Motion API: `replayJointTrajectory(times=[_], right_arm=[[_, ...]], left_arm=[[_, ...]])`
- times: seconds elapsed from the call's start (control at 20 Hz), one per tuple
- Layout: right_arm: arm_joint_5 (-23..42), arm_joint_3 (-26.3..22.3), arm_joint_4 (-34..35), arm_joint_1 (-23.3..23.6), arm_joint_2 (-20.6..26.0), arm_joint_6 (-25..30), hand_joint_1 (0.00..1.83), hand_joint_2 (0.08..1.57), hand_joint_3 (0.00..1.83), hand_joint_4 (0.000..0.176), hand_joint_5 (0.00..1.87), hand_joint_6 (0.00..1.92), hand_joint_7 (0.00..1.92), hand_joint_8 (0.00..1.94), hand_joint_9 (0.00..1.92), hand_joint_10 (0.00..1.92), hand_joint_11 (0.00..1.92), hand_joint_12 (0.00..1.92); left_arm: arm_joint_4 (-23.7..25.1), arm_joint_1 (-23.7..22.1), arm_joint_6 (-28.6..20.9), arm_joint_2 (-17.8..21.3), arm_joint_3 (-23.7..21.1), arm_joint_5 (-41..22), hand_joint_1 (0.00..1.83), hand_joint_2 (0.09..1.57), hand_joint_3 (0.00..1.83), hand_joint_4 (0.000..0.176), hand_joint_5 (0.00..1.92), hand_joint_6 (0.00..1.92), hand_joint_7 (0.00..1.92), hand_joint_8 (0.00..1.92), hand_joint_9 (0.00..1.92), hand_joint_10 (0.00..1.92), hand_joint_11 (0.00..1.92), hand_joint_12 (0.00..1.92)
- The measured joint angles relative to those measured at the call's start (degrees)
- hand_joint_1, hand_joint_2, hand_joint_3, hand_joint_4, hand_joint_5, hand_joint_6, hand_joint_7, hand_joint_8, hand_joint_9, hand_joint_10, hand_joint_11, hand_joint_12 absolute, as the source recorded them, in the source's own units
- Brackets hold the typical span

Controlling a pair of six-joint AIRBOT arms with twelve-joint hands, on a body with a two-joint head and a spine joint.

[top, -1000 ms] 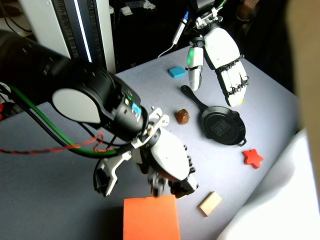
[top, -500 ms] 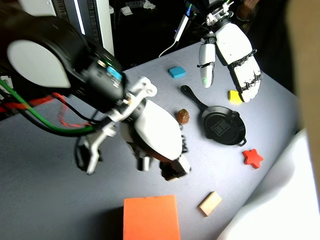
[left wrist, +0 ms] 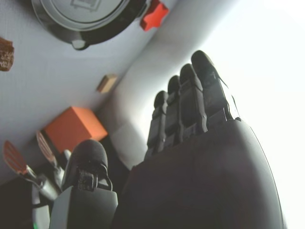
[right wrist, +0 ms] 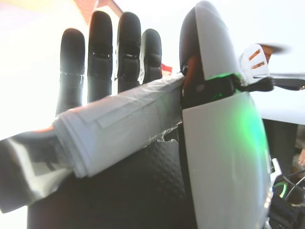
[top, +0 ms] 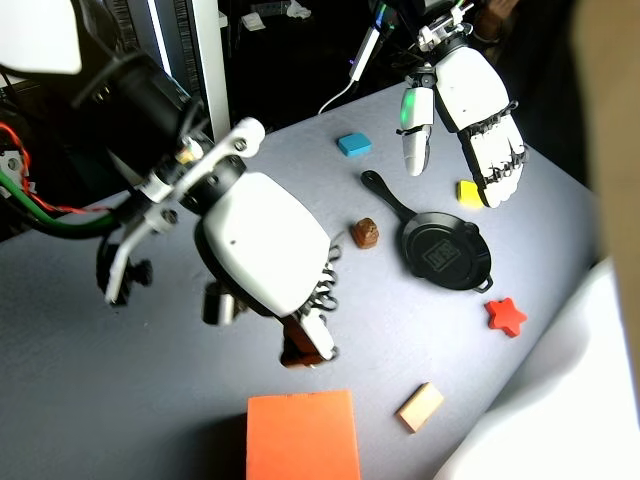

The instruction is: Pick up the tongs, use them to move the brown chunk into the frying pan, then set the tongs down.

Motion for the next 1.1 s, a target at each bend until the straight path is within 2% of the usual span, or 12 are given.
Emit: replayJointTrajectory(times=[0.05, 0.25, 0.4, 0.5, 0.55, 0.7, 0.8, 0.9, 1.05, 1.1], right_arm=[[-0.1, -0.7, -0.2, 0.0, -0.3, 1.9, 1.13, 1.16, 0.0, 0.0, 0.83, 0.05, 0.89, 0.01, 0.81, 0.08, 0.29, 1.34], [-4.8, -5.0, -8.2, -0.1, -1.8, 14.8, 1.11, 1.16, 0.0, 0.0, 0.83, 0.04, 0.89, 0.0, 0.81, 0.07, 0.29, 1.34], [-12.5, -9.2, -20.5, -2.2, -3.6, 32.2, 1.13, 1.15, 0.0, 0.0, 0.83, 0.04, 0.9, 0.01, 0.82, 0.07, 0.31, 1.34], [-16.5, -10.8, -22.6, -3.4, -5.1, 37.0, 1.13, 1.15, 0.0, 0.0, 0.83, 0.04, 0.91, 0.01, 0.83, 0.08, 0.31, 1.35], [-19.3, -11.0, -22.9, -4.1, -6.9, 39.5, 1.14, 1.15, 0.0, 0.0, 0.83, 0.04, 0.91, 0.01, 0.83, 0.08, 0.31, 1.35], [-22.2, -11.1, -25.5, -5.9, -9.0, 45.9, 1.13, 1.15, 0.0, 0.0, 0.84, 0.04, 0.91, 0.01, 0.83, 0.07, 0.31, 1.34], [-24.2, -10.8, -27.1, -5.9, -10.4, 51.1, 1.13, 1.15, 0.0, 0.0, 0.84, 0.04, 0.9, 0.0, 0.82, 0.07, 0.31, 1.34], [-25.2, -9.7, -27.9, -5.9, -11.7, 53.1, 1.13, 1.15, 0.0, 0.0, 0.84, 0.04, 0.9, 0.0, 0.83, 0.07, 0.31, 1.34], [-25.3, -8.0, -27.8, -7.4, -14.8, 53.6, 1.13, 1.15, 0.0, 0.0, 0.84, 0.04, 0.9, 0.0, 0.82, 0.07, 0.31, 1.34], [-25.0, -5.8, -26.9, -7.9, -17.6, 53.6, 1.13, 1.15, 0.0, 0.0, 0.83, 0.03, 0.9, 0.0, 0.82, 0.07, 0.31, 1.34]], left_arm=[[0.0, 0.0, 0.0, 0.0, 0.0, 0.1, 0.0, 1.28, 0.0, 0.032, 0.07, 0.01, 0.12, 0.0, 0.13, 0.0, 0.0, 0.54], [0.0, 0.0, 0.0, 0.3, 0.1, 0.3, 0.0, 1.28, 0.0, 0.032, 0.07, 0.0, 0.13, 0.0, 0.13, 0.0, 0.0, 0.52], [0.0, 0.0, 0.0, 0.3, 0.1, 0.3, 0.0, 1.28, 0.0, 0.032, 0.08, 0.0, 0.14, 0.0, 0.14, 0.0, 0.0, 0.49], [0.0, 0.0, 0.0, 0.4, 0.2, 0.2, 0.0, 1.28, 0.0, 0.033, 0.08, 0.0, 0.14, 0.0, 0.15, 0.0, 0.0, 0.56], [0.0, 0.0, 0.0, 0.4, 0.2, 0.3, 0.01, 1.28, 0.0, 0.034, 0.07, 0.0, 0.11, 0.0, 0.13, 0.0, 0.0, 0.54], [-0.3, -0.5, 0.6, 0.5, 0.2, 0.3, 0.0, 1.28, 0.0, 0.038, 0.06, 0.0, 0.11, 0.0, 0.12, 0.0, 0.0, 0.49], [0.0, -0.9, 0.9, 0.6, 0.6, 0.5, 0.01, 1.28, 0.0, 0.033, 0.08, 0.0, 0.12, 0.0, 0.12, 0.0, 0.0, 0.48], [0.0, -1.1, 1.0, 0.6, 0.6, 0.6, 0.01, 1.28, 0.0, 0.032, 0.08, 0.0, 0.13, 0.0, 0.12, 0.0, 0.0, 0.43], [-0.3, -2.0, 2.1, 0.6, 0.6, 0.8, 0.0, 1.28, 0.0, 0.033, 0.06, 0.0, 0.12, 0.0, 0.12, 0.0, 0.0, 0.49], [-0.1, -3.1, 3.3, 0.6, 1.2, 1.3, 0.0, 1.29, 0.0, 0.029, 0.05, 0.0, 0.11, 0.0, 0.11, 0.0, 0.0, 0.47]])
